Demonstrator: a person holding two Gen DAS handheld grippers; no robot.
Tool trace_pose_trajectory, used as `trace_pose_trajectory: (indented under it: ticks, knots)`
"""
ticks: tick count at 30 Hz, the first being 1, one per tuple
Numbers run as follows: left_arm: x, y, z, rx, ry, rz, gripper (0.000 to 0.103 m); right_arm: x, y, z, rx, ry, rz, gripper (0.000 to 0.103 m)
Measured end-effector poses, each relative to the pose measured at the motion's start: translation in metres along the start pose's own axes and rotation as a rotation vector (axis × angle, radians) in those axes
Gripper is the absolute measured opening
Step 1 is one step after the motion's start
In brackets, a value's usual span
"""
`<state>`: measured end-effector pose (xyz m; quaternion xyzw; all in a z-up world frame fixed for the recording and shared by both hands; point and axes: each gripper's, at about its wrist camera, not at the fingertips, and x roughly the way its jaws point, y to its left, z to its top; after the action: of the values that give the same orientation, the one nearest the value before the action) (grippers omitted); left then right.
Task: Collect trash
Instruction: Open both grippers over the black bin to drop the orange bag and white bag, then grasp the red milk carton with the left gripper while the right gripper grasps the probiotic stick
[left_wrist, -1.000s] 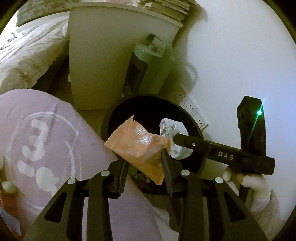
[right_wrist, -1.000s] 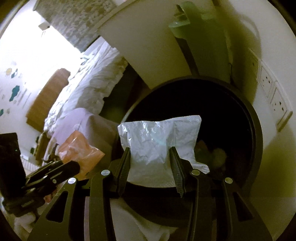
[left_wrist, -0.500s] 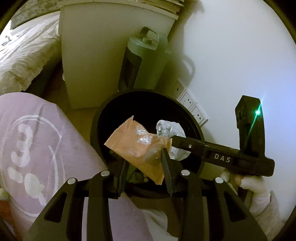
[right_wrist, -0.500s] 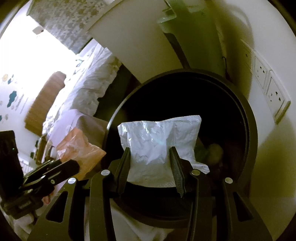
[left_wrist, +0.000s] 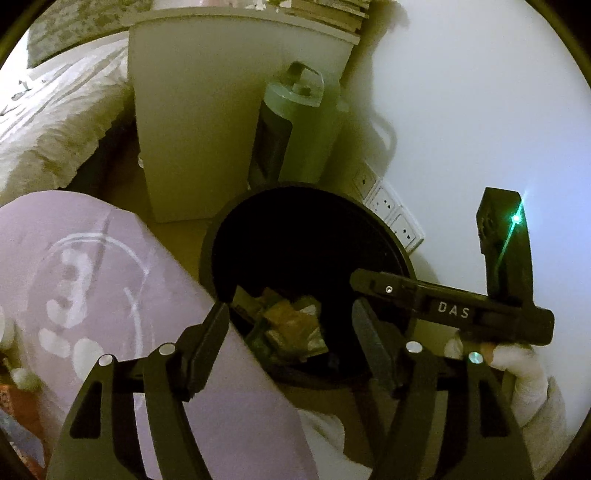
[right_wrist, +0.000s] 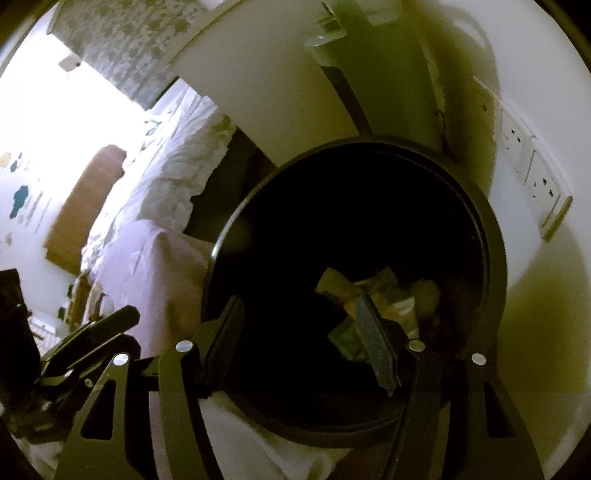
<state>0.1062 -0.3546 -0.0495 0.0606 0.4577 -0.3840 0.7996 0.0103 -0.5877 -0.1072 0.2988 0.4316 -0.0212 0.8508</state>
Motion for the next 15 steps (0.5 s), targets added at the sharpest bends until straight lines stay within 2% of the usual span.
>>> trace_pose_trajectory:
  ticks: [7, 13, 15]
  knots:
    - [-0.036, 0.024, -0.017, -0.071, -0.05, 0.026, 0.069, -0.001, 0.032, -0.003, -0.063, 0.01, 0.027, 0.063]
    - [-0.086, 0.058, -0.045, -0.16, -0.127, 0.087, 0.069, 0.004, 0.083, -0.007, -0.168, 0.03, 0.071, 0.063]
    - [-0.107, 0.071, -0.058, -0.191, -0.158, 0.13, 0.069, 0.007, 0.102, -0.009, -0.212, 0.04, 0.087, 0.063]
